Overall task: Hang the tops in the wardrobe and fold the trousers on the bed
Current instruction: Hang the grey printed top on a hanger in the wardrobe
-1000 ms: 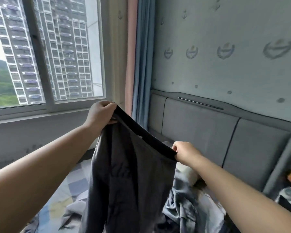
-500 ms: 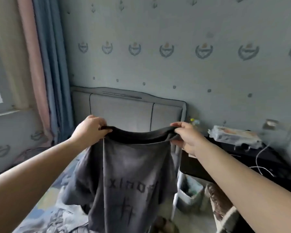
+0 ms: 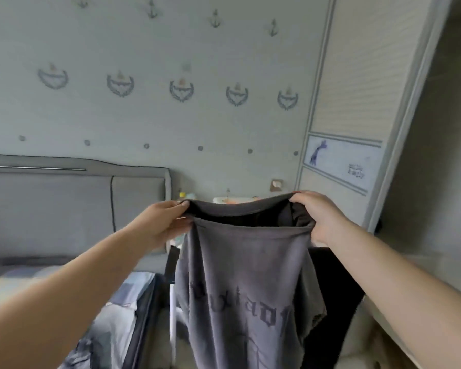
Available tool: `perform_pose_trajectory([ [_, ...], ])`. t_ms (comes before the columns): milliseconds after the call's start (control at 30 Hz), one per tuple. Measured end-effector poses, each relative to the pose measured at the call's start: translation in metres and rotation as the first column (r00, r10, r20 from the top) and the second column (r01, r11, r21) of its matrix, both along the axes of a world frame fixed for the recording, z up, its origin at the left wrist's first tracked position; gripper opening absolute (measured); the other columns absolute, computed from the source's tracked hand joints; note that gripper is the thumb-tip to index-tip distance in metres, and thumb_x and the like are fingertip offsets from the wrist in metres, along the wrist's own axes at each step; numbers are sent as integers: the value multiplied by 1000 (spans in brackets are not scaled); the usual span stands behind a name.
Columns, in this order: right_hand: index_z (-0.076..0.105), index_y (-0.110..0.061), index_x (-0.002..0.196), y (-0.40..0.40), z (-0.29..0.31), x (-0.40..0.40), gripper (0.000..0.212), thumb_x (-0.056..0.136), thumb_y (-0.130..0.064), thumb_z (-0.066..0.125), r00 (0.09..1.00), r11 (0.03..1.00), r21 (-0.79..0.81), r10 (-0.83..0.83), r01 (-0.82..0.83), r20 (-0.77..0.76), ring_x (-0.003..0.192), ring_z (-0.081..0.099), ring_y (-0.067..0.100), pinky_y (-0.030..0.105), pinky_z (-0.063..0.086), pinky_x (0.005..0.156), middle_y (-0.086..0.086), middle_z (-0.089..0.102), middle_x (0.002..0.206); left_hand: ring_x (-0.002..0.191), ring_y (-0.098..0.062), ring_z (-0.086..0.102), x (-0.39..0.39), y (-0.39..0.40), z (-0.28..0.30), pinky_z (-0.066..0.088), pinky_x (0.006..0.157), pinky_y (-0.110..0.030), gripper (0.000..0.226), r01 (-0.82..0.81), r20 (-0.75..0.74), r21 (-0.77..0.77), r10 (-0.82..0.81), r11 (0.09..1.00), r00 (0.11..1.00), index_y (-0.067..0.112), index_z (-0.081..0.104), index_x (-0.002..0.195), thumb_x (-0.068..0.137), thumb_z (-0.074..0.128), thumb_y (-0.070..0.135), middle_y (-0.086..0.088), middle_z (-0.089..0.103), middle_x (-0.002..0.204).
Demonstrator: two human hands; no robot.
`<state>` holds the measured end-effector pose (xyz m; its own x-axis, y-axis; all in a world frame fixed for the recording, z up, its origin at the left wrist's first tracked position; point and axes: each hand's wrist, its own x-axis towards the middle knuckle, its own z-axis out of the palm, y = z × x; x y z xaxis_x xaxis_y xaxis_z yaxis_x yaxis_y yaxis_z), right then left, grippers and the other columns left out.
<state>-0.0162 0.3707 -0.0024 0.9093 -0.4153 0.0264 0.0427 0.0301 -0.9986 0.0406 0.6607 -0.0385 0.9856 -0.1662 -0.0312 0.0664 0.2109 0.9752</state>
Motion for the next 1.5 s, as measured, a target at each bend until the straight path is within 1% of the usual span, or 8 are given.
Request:
perform_pose_trajectory([
  [200,69,-17,68,-139,24,-47,12,79,-20,72,976,971,-96,-218,218,9,59,63,23,29,47,62,5,69,62,67,-13,64,5,-153,13,58,59,-27,12,325,-48,-359,-365,875,930,9,59,86,95,54,15,-6,59,76],
  [433,73,-16,79,-262,42,-89,15,76,-31,73,934,925,-128,-356,357,33,78,67,28,38,52,76,11,73,83,64,-14,68,-2,-300,30,60,61,-29,20,541,40,-444,-587,714,809,11,62,92,96,49,25,-5,66,76],
  [767,71,-20,75,-361,62,-114,18,79,-37,68,796,785,-135,-593,605,122,92,67,29,45,52,92,8,72,94,63,-14,69,18,-446,56,58,55,-29,26,622,66,-539,-708,568,703,10,60,90,99,45,29,-5,69,73],
  [1033,68,-23,69,-434,108,-90,19,83,-36,68,668,644,-183,-696,743,264,81,64,18,31,51,81,-3,69,79,62,-11,69,68,-563,100,58,56,-24,26,644,173,-648,-745,406,644,7,62,87,97,50,28,-5,71,73],
  [1167,69,-19,74,-462,136,-65,20,86,-35,66,618,571,-238,-723,786,307,90,66,24,39,51,89,6,71,92,72,-13,70,103,-609,135,60,65,-26,24,676,256,-680,-773,282,580,4,62,97,97,49,24,-9,70,89],
  [1267,71,-19,81,-481,155,-51,21,86,-38,66,598,509,-325,-741,797,306,92,66,25,41,52,91,6,71,96,68,-14,71,125,-638,156,58,57,-26,24,737,330,-648,-802,191,498,4,63,92,97,49,22,-9,72,80],
  [1367,73,-14,78,-503,177,-39,25,83,-39,69,583,454,-400,-754,796,304,87,67,24,38,53,84,6,72,90,60,-14,69,144,-664,177,56,54,-25,17,782,403,-615,-810,105,425,4,63,87,91,53,17,-7,70,68],
  [1500,71,-16,71,-532,209,-18,28,84,-41,67,569,371,-513,-763,774,307,72,62,18,29,50,67,-1,67,72,61,-13,68,166,-704,205,60,61,-26,12,814,476,-574,-776,83,414,9,66,85,89,55,12,-5,69,71],
])
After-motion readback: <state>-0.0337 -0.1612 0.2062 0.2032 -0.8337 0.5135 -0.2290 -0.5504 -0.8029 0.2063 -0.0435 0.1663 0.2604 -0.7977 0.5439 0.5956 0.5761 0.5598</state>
